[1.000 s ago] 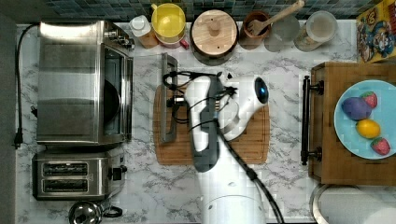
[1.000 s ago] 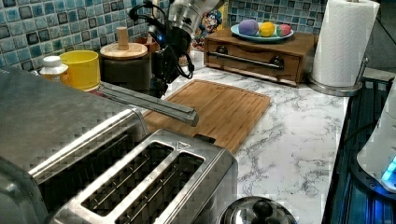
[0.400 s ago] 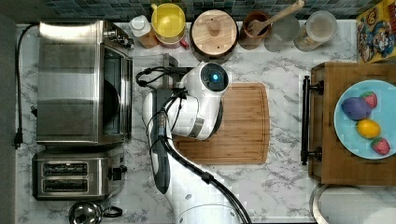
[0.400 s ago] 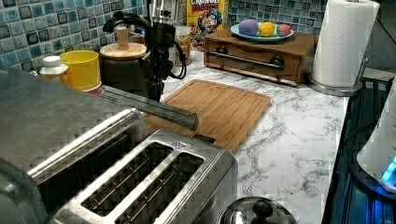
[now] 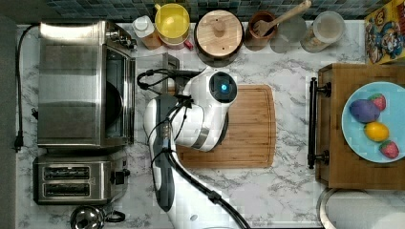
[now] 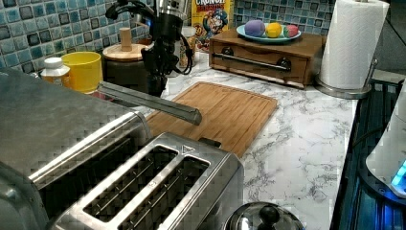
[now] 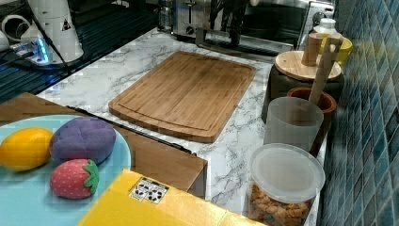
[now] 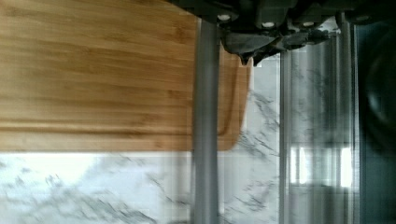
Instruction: Close the oven.
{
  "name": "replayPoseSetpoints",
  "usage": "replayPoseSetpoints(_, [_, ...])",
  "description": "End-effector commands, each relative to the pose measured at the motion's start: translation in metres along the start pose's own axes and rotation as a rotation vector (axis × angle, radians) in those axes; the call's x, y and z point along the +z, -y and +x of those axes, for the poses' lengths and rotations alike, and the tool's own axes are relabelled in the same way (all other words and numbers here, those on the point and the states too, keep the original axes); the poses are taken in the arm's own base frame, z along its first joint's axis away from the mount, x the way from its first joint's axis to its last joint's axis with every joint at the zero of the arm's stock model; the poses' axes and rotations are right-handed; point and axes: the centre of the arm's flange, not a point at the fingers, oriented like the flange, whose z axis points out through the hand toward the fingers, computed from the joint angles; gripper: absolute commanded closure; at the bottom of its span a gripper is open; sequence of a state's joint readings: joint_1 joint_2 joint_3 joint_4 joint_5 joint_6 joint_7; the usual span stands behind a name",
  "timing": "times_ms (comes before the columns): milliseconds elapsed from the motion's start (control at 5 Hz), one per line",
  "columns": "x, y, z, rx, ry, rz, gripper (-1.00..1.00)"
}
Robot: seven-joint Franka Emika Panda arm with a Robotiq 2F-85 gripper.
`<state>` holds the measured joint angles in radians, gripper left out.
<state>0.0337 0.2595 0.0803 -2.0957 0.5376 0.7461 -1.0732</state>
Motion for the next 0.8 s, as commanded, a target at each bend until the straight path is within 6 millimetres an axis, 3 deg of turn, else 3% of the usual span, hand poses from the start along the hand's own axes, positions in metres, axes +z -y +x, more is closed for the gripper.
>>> replayPoseSetpoints(200, [0.026,0.318,-0.057,-0.445,0.036,-0.111,1.0])
replayPoseSetpoints(400, [0.04,0.331,-0.063,-0.467,0.0,-0.199,1.0])
replayPoseSetpoints(600, [0.04,0.35,-0.07,-0.474,-0.052,-0.279,1.0])
replayPoseSetpoints(800, [0.033,0.34,-0.054,-0.418,-0.097,-0.352,1.0])
